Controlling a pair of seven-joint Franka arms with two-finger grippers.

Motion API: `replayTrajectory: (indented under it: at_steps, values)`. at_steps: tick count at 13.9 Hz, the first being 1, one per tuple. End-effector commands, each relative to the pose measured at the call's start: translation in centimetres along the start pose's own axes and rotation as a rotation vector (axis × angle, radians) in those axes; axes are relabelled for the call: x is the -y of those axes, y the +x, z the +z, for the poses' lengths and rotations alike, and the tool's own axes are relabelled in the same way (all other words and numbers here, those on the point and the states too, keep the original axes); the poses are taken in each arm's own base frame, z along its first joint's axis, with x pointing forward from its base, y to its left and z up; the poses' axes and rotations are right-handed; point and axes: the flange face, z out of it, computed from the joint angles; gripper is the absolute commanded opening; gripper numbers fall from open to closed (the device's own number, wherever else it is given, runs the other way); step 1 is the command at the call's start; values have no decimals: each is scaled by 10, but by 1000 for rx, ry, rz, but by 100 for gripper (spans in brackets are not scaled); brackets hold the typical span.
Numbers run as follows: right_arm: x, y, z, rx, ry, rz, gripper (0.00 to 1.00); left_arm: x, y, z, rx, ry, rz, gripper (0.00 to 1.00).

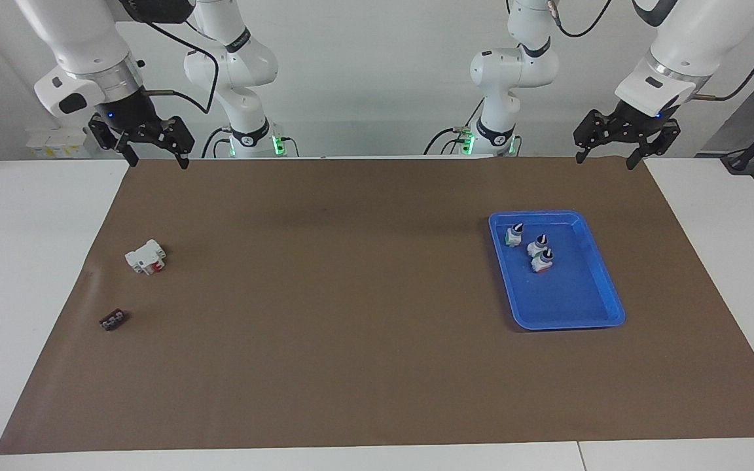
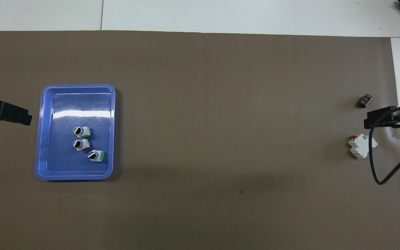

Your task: Turn and place switch with both arms

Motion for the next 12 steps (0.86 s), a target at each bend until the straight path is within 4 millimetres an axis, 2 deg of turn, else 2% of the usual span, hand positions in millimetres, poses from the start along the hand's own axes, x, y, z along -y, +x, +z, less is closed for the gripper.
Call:
replayTrajectory:
  at_steps: [1,5,12]
  values:
    - [1,-6,-7,2,14,2,100,1,-15,8,27,19,-21,100]
    - [4,-7,-8,-1,14,-6,100,4,-18,9,30,18,-29,100]
    - [-1,-6,-7,-23,-20,-4,100,5,-17,7,33,17,-30,100]
